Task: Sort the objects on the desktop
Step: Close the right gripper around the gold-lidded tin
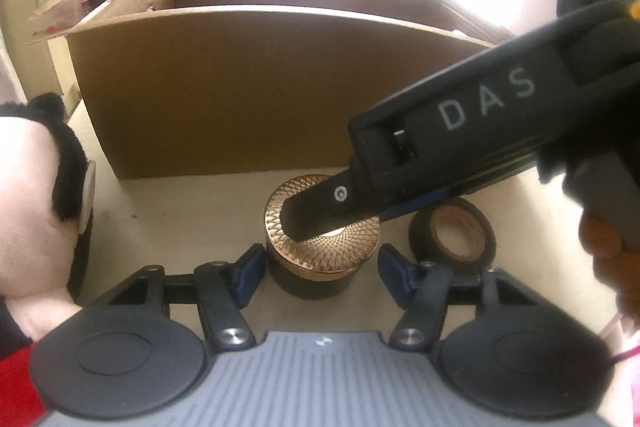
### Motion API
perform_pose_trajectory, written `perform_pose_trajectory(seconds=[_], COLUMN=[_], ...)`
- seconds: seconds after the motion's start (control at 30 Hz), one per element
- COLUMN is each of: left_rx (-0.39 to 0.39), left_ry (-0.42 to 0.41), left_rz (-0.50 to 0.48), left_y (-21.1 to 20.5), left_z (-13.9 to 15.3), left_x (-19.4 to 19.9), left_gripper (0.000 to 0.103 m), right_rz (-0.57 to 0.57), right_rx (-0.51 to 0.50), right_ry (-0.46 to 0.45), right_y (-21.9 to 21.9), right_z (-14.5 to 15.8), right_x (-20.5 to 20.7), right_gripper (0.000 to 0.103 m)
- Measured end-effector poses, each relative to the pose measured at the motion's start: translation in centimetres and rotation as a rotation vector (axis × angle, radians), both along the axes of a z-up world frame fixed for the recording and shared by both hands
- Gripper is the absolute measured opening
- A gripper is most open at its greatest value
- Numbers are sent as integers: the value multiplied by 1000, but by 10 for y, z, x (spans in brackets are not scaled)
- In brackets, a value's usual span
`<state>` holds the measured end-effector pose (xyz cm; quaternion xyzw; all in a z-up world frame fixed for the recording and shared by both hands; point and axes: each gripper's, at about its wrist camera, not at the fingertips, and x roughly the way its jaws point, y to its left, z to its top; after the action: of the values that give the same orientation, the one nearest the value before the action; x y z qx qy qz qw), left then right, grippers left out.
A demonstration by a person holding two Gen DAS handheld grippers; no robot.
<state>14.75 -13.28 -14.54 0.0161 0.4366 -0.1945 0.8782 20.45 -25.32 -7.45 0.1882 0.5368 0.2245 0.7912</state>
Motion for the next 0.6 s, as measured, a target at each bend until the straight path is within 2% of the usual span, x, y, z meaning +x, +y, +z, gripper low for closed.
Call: perform_pose_trajectory(seconds=[0.37, 0.6], left_rx=[10, -12], left_ry=[18, 24], left_rz=[-62, -108], left_y=[-4, -3], left_z=[2, 3], left_x=[-33, -57], left_gripper=[62, 62], right_rz=[25, 53], right_rx=[-16, -44], right_ry=[8, 9], right_y=[1, 1], right_z=[1, 2], right_x=[-36, -62], right_gripper=[54, 54])
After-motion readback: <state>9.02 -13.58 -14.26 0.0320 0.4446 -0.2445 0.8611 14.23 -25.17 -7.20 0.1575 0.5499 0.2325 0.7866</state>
